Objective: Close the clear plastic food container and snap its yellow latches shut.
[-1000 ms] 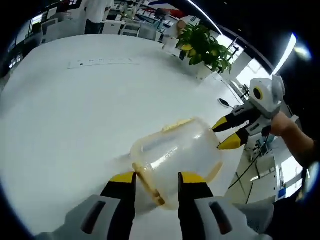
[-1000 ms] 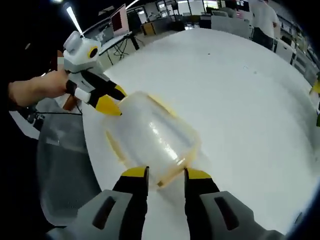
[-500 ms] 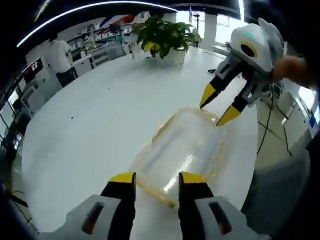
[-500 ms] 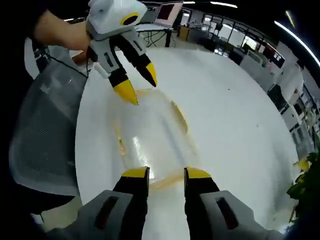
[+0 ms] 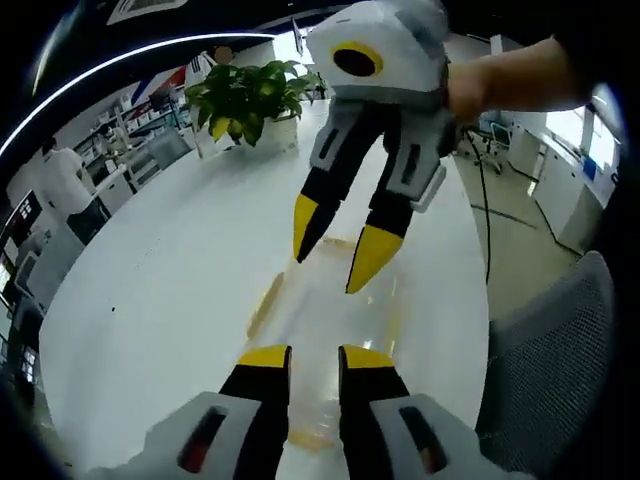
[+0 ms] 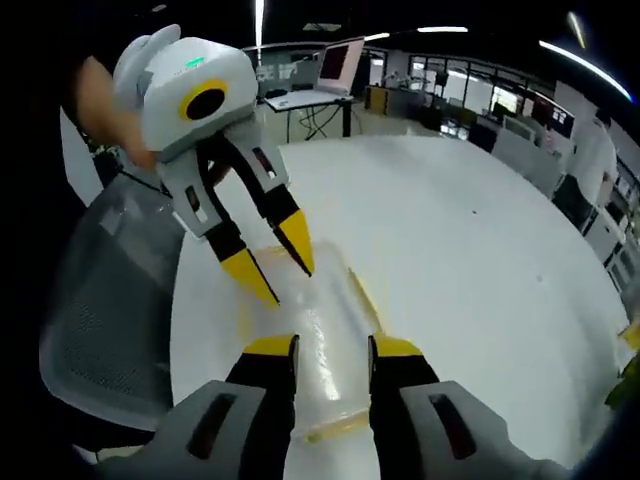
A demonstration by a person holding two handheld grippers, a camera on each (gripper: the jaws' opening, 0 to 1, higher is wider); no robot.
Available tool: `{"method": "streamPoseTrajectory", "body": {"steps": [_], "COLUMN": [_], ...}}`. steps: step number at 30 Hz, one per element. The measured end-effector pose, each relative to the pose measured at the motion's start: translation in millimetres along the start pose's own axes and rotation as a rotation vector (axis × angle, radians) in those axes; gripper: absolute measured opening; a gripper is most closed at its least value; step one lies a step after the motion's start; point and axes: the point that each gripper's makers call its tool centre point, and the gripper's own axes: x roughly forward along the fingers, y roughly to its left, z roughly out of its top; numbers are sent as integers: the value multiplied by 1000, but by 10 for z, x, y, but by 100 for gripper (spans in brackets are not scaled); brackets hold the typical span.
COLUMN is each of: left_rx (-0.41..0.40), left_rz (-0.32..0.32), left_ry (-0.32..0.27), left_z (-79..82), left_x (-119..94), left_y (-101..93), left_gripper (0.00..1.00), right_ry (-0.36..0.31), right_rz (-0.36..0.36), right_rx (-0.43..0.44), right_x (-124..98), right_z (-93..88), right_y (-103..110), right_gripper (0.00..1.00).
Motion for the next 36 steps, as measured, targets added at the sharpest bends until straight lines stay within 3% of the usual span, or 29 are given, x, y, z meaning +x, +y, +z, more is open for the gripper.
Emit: {"method": "streamPoseTrajectory", "body": {"steps": [5, 8, 19, 28, 36], "left_rx": [34, 68, 99, 122, 175], "left_rz": [-26, -33, -71, -76, -69], "left_ry": [15, 8, 8, 18, 45], "left_z": [-8, 17, 71, 56, 37], "left_x": [34, 28, 66, 31, 81], "left_y": [-72, -107, -248, -335, -398], "left_gripper": [12, 12, 13, 17, 21], "right_ry": [51, 42, 57, 109, 170], "right_rz": [29, 34, 48, 74, 141], "right_rx": [-64, -60, -74, -127, -168], "right_x": [111, 144, 193, 230, 252], "right_z": [-42, -4, 69, 45, 89], "right_y": [47, 39, -10, -60, -127], "right_gripper": [23, 27, 26, 29, 31]}}
